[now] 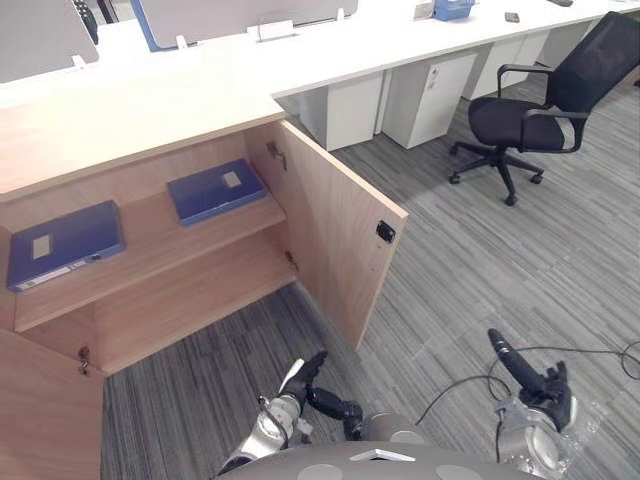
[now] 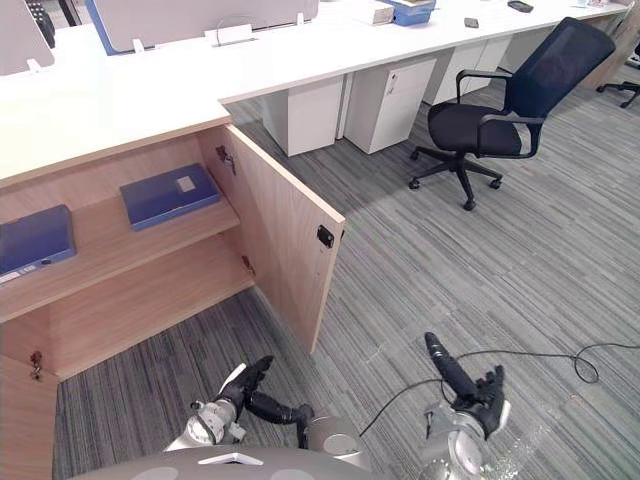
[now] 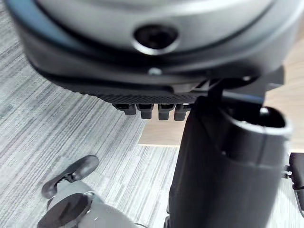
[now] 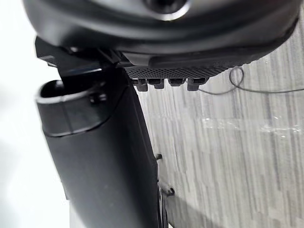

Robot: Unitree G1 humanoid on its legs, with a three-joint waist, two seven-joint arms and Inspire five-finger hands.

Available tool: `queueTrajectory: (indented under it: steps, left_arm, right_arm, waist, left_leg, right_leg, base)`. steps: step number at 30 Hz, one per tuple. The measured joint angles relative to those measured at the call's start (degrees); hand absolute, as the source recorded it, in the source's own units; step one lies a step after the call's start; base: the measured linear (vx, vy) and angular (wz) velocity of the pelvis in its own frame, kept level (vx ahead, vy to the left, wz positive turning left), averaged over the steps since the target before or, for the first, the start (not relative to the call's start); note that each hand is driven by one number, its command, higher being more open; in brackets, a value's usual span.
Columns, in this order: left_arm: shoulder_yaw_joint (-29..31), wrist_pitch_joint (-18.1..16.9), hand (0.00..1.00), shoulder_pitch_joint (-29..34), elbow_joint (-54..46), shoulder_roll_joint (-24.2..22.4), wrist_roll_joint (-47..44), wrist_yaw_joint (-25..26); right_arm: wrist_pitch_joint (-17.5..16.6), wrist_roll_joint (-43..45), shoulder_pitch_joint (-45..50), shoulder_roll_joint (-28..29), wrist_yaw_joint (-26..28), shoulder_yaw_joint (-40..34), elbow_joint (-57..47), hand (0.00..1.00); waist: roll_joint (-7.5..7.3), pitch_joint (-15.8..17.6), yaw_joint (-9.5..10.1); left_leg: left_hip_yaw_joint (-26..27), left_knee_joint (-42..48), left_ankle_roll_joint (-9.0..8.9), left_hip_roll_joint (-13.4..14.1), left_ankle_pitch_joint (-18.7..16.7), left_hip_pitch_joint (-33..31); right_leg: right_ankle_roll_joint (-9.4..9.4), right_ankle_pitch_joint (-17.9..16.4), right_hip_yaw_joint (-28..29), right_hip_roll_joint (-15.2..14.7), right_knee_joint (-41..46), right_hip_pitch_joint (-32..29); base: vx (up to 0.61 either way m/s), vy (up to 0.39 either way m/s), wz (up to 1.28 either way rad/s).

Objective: Walk over to the cabinet, pick up the folder, carry it to the office cabinet, place the folder inside the office cabinet, then close the office cabinet door

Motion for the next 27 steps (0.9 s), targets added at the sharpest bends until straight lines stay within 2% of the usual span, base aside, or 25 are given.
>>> queueTrajectory:
  steps: [5, 9, 14, 16, 20, 23, 27]
  left_arm:
    - [0.2, 0.1, 1.00, 0.7, 0.0, 0.3, 0.9, 0.1]
    - [0.2, 0.1, 1.00, 0.7, 0.0, 0.2, 1.5, -0.3]
    - [0.2, 0.0, 1.00, 0.6, 0.2, 2.1, 1.5, -0.3]
    - [0.5, 0.0, 1.00, 0.6, 1.2, 3.3, 1.5, -0.7]
    - [1.5, 0.0, 1.00, 0.4, 2.2, 5.0, 1.3, -1.3]
    - [3.6, -0.1, 1.00, 0.2, 3.4, 5.5, 0.0, -1.3]
    - [5.2, -0.1, 1.00, 0.2, 4.2, 5.6, -2.5, -1.2]
  right_arm:
    - [-0.5, -0.1, 1.8, 0.2, -0.5, -3.7, -1.2, 1.00]
    - [-0.5, -0.3, 1.2, -0.1, -1.0, -6.6, -1.6, 1.00]
    - [-0.5, -0.3, -6.0, -4.5, -1.0, -9.2, 0.2, 1.00]
    - [-0.5, -0.3, -13.5, -11.8, 0.1, -11.0, 9.4, 1.00]
    - [-0.3, 0.0, -24.7, -22.8, 0.4, -14.0, 26.8, 1.00]
    - [0.5, 0.2, -31.2, -27.8, 1.8, -13.5, 36.7, 1.00]
    - [1.4, 0.2, -34.9, -30.1, 3.1, -10.1, 41.4, 1.00]
  waist:
    - [0.53, -0.3, 0.10]
    - [0.60, -1.1, 0.46]
    - [0.04, -2.0, 1.69]
    - [-0.39, -2.1, 2.04]
    - [-0.35, -2.2, 3.35]
    - [-0.29, -2.2, 3.61]
    - [-0.12, -2.3, 4.61]
  left_leg:
    - [-0.8, 0.6, 0.17, 0.0, -0.2, -0.4]
    - [-3.7, 0.9, 0.51, -0.1, -0.4, -2.3]
    - [-7.6, 1.0, 1.00, -1.0, 0.3, -4.0]
    - [-9.5, -0.5, 1.64, -2.3, 1.1, -4.1]
    - [-12.8, -3.5, 2.52, -4.3, 2.8, -4.1]
    - [-15.5, -6.1, 3.15, -5.8, 4.4, -4.2]
    - [-17.1, -8.0, 3.43, -6.6, 5.4, -4.4]
  right_leg:
    - [0.00, 0.0, -0.7, -0.5, 0.0, 0.1]
    - [0.21, -0.1, -3.1, -1.9, -0.2, 0.2]
    - [0.31, 0.1, -5.8, -3.7, -0.2, 0.7]
    - [0.58, 0.1, -7.2, -5.1, -0.2, 1.0]
    - [1.08, 0.1, -9.5, -7.2, -0.6, 1.8]
    - [1.52, 0.4, -11.5, -8.5, -1.4, 2.4]
    - [1.82, 0.6, -12.7, -9.1, -2.0, 2.6]
  base:
    - [-0.02, -0.001, 0.08]
    - [0.00, 0.011, 0.34]
    - [0.00, 0.018, 0.38]
    - [-0.02, 0.034, 0.43]
    - [-0.02, 0.024, 0.45]
    - [-0.02, 0.000, 0.43]
    - [0.00, 0.016, 0.21]
